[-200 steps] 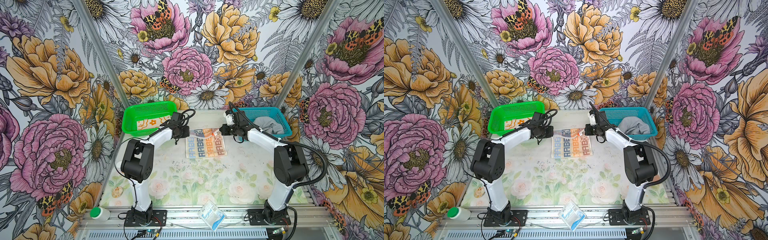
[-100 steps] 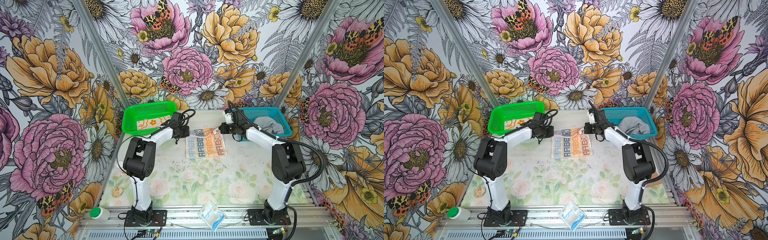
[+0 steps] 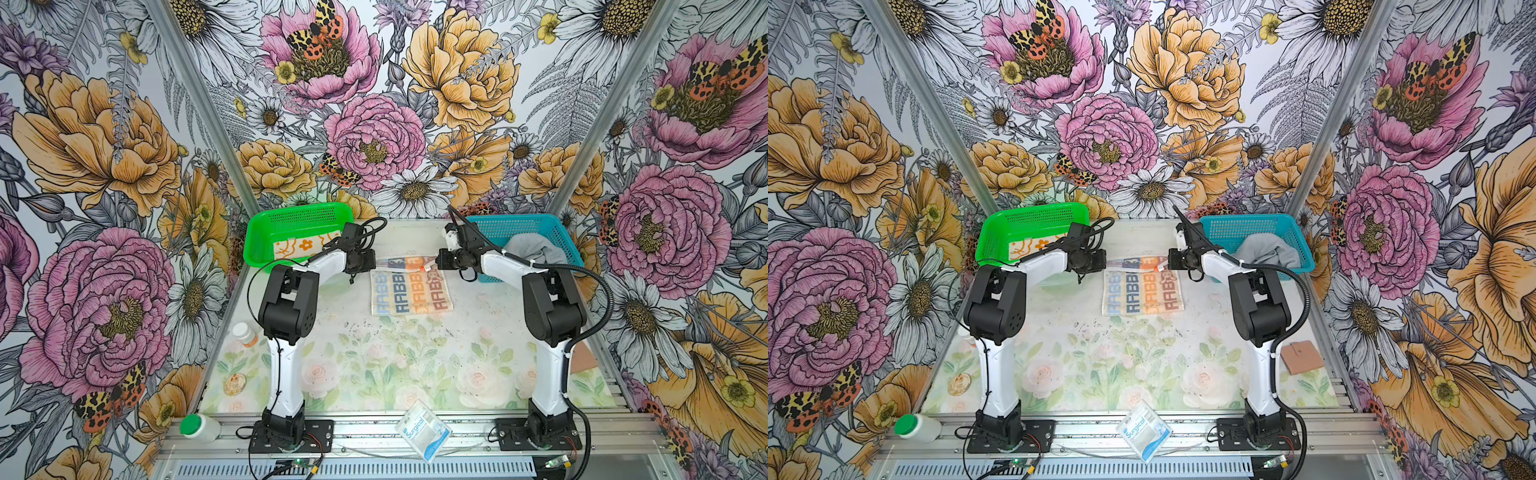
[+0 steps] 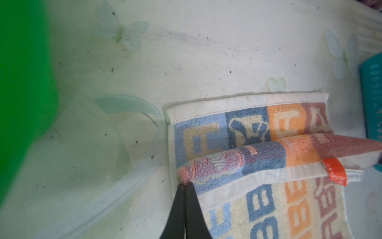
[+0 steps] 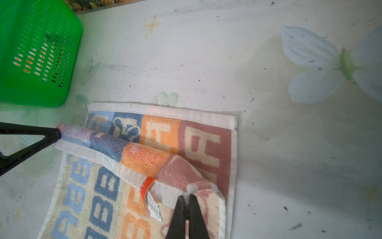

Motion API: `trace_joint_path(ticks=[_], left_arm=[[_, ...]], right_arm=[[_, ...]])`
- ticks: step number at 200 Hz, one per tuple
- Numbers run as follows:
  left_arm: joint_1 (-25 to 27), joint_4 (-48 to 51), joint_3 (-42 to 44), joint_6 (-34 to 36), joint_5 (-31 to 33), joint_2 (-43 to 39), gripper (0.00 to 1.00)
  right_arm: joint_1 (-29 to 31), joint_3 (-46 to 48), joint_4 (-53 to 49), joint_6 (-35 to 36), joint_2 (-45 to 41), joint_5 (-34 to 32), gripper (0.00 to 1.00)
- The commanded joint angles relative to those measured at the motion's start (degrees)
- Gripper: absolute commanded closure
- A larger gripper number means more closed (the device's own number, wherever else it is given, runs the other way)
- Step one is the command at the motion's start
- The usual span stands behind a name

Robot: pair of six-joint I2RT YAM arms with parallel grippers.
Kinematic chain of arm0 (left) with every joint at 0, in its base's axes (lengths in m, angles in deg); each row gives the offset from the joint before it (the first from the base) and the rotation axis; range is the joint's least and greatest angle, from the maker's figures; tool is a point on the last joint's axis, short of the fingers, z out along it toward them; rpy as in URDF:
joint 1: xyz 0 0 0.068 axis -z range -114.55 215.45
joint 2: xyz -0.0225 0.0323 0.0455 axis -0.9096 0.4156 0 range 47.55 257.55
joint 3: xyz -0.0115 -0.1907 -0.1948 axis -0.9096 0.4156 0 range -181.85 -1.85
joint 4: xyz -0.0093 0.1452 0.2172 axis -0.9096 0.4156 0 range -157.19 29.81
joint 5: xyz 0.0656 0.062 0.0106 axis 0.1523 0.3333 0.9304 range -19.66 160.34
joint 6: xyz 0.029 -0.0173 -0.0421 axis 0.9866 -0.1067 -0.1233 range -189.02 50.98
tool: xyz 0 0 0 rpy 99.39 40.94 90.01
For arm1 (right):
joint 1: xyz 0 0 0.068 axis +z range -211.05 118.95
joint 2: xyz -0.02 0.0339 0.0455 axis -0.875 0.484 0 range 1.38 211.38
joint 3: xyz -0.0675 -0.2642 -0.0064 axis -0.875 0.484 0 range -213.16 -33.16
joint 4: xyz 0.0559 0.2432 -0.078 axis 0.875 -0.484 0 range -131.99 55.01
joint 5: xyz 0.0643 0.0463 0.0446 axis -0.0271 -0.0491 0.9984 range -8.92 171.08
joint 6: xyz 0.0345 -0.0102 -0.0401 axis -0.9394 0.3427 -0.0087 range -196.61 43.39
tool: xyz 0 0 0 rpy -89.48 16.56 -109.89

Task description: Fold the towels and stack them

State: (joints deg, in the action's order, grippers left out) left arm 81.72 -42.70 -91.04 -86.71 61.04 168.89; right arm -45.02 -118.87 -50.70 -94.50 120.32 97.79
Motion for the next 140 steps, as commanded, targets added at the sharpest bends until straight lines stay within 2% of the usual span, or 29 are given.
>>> trace_joint_path(ticks=[1, 9, 26, 44, 79, 140], left_arm=[[-0.6, -1.8, -2.4, 1.5, -0.6, 1.0, 0.93], [-0.6, -1.8, -2.7, 1.4, -0.1, 1.1, 0.9], [-0.6, -1.9, -3.6, 1.4, 0.1, 1.4, 0.88], [-0.6, -1.8, -4.3, 2.2, -0.4, 0.9, 0.8], [-0.1, -2.6, -1.7, 3.4, 1.8, -3.8, 0.77], [3.6, -4.3, 10.8, 3.1, 4.8, -15.5, 0.66]], right_arm=[[-0.6, -3.4, 1.1, 0.7, 2.0, -1.3, 1.0], [-0.7, -4.3, 1.0, 0.8, 2.6, -1.3, 1.0], [-0.9, -5.9, 1.1, 1.5, 3.7, -0.4, 0.92], [-0.9, -7.2, 1.2, 2.9, 4.0, 1.5, 0.69], [-0.7, -4.4, 2.2, 4.5, -0.6, 2.5, 0.48], [1.4, 10.6, 5.4, 3.3, -13.6, 5.5, 0.38]])
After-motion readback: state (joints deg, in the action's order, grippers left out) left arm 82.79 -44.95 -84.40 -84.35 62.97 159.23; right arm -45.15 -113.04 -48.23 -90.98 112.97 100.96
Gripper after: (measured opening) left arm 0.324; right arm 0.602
